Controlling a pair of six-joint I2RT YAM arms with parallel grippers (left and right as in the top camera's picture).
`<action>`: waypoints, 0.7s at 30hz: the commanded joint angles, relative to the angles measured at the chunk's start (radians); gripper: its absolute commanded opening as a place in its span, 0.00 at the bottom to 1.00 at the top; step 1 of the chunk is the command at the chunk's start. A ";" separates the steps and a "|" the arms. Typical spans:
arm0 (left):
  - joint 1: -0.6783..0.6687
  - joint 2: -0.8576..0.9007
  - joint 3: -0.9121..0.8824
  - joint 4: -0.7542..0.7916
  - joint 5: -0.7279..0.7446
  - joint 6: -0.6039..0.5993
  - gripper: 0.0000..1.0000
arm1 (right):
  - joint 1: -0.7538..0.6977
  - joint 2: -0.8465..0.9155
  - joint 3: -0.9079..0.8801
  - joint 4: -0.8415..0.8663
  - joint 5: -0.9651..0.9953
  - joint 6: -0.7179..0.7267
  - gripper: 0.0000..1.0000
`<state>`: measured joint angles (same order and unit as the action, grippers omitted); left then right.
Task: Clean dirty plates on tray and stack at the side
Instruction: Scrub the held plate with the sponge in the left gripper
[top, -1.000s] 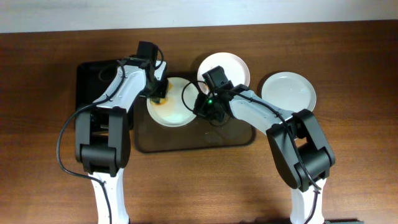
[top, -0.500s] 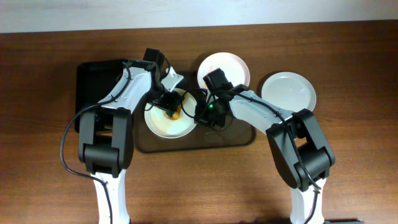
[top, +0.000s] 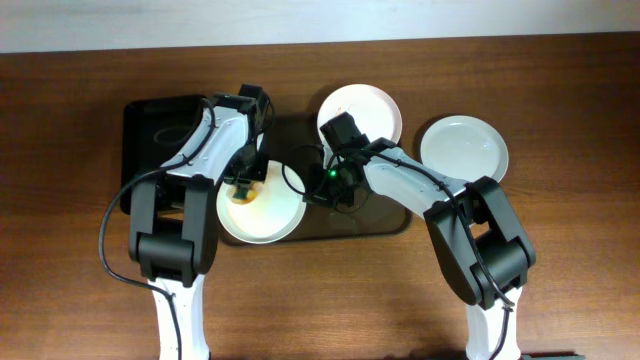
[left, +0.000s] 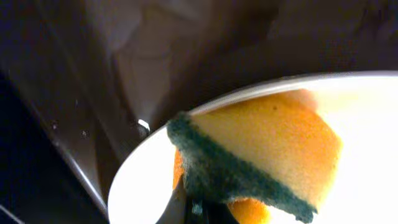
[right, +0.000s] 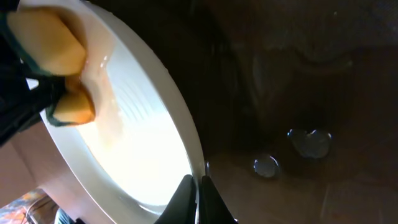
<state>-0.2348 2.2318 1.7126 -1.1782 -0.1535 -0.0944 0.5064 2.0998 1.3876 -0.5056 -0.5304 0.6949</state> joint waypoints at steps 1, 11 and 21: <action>0.003 0.044 -0.028 -0.063 0.114 0.151 0.00 | -0.003 0.013 -0.011 -0.015 0.014 -0.008 0.04; 0.045 0.044 -0.023 0.091 0.448 0.228 0.00 | -0.004 0.013 -0.011 0.029 0.019 -0.007 0.04; 0.109 0.043 -0.023 0.146 0.419 0.109 0.01 | -0.003 0.042 -0.011 0.160 0.169 0.070 0.05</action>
<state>-0.1345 2.2375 1.7069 -1.0367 0.3000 0.0330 0.5030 2.1052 1.3846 -0.3550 -0.4236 0.7391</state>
